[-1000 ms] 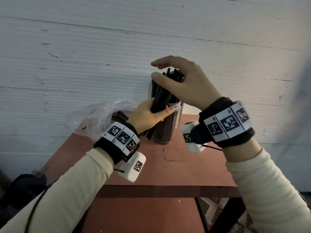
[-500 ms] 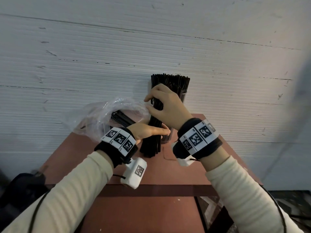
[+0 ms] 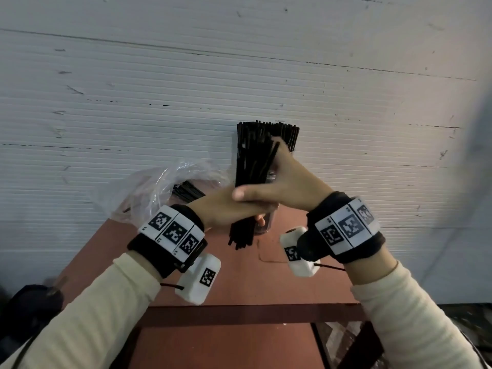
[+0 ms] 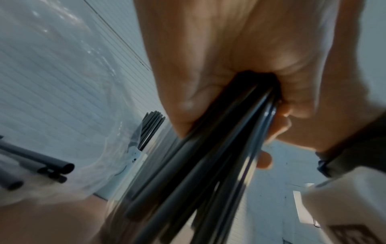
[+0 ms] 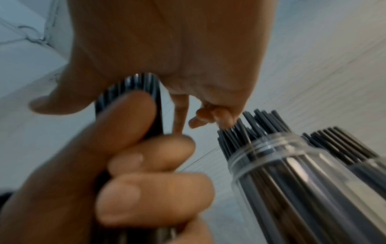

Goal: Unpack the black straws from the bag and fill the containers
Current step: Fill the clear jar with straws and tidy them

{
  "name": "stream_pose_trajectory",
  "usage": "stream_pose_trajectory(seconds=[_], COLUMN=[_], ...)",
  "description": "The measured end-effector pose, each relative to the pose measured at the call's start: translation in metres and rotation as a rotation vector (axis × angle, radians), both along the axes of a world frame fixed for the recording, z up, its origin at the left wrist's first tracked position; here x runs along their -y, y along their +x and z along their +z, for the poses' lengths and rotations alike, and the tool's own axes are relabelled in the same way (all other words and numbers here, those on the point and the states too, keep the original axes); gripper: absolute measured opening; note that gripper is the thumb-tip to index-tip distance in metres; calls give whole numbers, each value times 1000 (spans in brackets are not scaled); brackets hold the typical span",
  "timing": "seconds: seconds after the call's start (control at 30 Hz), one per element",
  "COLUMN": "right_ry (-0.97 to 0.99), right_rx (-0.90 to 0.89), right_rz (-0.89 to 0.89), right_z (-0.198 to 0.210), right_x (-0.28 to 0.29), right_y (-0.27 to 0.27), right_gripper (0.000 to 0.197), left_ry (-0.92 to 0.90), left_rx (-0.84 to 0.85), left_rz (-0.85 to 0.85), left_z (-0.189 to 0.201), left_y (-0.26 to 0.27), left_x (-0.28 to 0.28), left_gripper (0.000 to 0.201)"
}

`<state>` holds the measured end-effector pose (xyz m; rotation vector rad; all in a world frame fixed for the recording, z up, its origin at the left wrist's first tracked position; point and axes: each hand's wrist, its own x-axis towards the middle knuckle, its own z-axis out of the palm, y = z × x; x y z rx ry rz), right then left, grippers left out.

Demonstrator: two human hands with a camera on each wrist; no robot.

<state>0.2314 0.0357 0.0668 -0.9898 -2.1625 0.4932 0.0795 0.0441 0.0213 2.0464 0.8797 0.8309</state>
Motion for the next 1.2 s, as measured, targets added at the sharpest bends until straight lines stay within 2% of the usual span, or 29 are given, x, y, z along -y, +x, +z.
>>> stream_pose_trajectory(seconds=[0.07,0.1,0.17,0.2,0.3,0.4,0.5,0.63,0.73,0.83,0.97,1.03,1.1,1.2], right_ry=[-87,-102,-63,-33,28,87,106,97,76,72,95,89,88,73], right_rx=[12,2,-1,-3,-85,-278,-496,-588,-586,-542,-389,-361,-344,-265], right_rz=[122,138,109,97,71,54,17,-31,-44,-50,-65,-64,-53,-35], right_z=[-5,-9,-15,-16,-5,24,53,77,84,86,86,88,90,89], right_x=[2,1,-5,-7,-13,-19,-32,-49,-62,-71,-78,-80,-81,-84], right_y=[-1,-1,-2,-2,0,12,29,38,41,42,50,54,54,48], right_gripper=[60,49,27,24,27,21,13,13,12,11,12,12,13,11], left_ry=[-2,-10,-46,-67,-86,108,313,192,103,38,69,87,84,72], left_rx=[-94,-90,5,50,173,306,356,440,337,306,258,253,258,262], left_rz=[-54,-52,5,22,87,278,454,377,329,306,194,149,136,148], left_z=[-2,-6,-12,-13,-10,-6,-9,-10,-11,-11,-4,-1,-2,-3], left_y=[-1,-1,1,4,13,17,20,24,25,25,27,27,27,27], left_x=[2,0,-4,-3,-3,-9,-27,-57,-83,-99,-99,-94,-94,-96], left_gripper=[4,6,31,42,39,74,100,124,133,119,59,44,42,55])
